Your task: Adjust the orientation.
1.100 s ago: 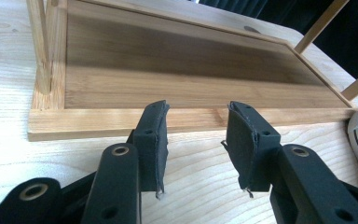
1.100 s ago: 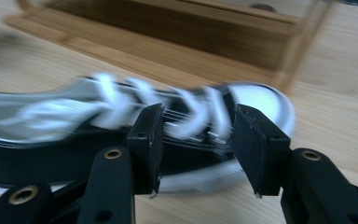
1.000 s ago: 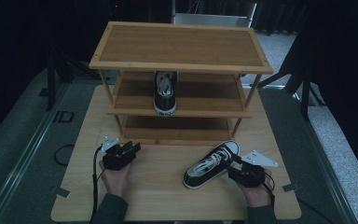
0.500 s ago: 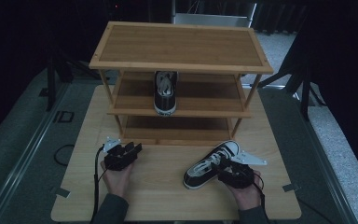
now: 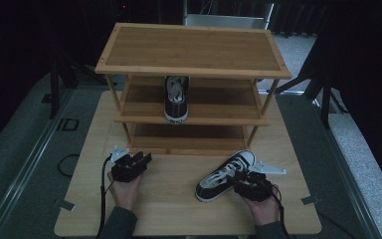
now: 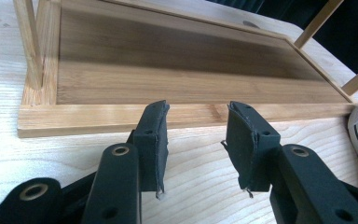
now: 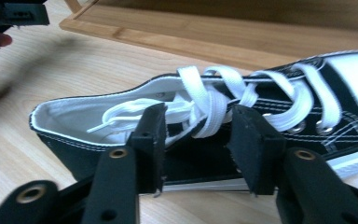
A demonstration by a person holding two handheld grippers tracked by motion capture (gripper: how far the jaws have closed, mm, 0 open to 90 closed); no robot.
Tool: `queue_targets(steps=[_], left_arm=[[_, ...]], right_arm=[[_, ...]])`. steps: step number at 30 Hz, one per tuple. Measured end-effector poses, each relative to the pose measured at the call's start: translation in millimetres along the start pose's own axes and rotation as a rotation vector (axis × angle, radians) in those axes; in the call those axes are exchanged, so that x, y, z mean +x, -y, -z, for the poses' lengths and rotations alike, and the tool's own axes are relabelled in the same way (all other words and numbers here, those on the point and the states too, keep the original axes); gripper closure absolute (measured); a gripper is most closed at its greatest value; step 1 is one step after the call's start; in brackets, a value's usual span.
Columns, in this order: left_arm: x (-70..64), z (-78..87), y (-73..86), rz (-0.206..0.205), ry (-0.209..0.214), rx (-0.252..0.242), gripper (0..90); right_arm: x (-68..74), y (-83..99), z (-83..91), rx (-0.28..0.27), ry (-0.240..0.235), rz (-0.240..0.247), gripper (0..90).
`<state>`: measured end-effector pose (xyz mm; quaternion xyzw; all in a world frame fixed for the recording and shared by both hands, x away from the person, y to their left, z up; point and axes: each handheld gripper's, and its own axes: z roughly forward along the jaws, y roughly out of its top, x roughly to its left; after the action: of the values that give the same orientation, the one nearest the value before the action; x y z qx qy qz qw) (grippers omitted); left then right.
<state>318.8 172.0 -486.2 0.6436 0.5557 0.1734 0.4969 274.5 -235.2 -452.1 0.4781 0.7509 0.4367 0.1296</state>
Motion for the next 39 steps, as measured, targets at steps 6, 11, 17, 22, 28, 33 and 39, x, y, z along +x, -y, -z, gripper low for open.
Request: queue_targets(steps=[6,11,17,22,28,33,39], left_arm=[[-1.9,-0.2,0.1,-0.008,-0.003,-0.004,58.8],[-0.8,0.7,-0.4,-0.005,-0.005,-0.007,58.8],[-0.9,1.0,-0.3,-0.006,-0.009,-0.013,59.0],[-2.0,0.5,0.0,-0.01,-0.009,-0.011,59.1],[-1.3,0.6,0.0,-0.007,-0.008,-0.012,59.1],[-2.3,-0.5,0.5,-0.009,-0.007,-0.008,59.1],[-2.2,-0.5,0.6,-0.009,-0.007,-0.008,59.1]], right_arm=[[1.1,0.2,-2.2,0.02,-0.017,-0.031,73.1],[-0.7,-1.6,1.9,0.041,-0.034,-0.04,81.0],[-2.5,-0.5,15.1,0.046,-0.012,-0.004,84.0],[-3.1,0.8,26.1,0.052,0.034,0.034,85.1],[-10.3,2.9,44.3,0.049,0.117,0.066,85.9],[-19.7,6.8,51.3,0.042,0.117,0.038,83.8],[-19.2,9.6,51.7,0.059,0.118,0.05,80.1]])
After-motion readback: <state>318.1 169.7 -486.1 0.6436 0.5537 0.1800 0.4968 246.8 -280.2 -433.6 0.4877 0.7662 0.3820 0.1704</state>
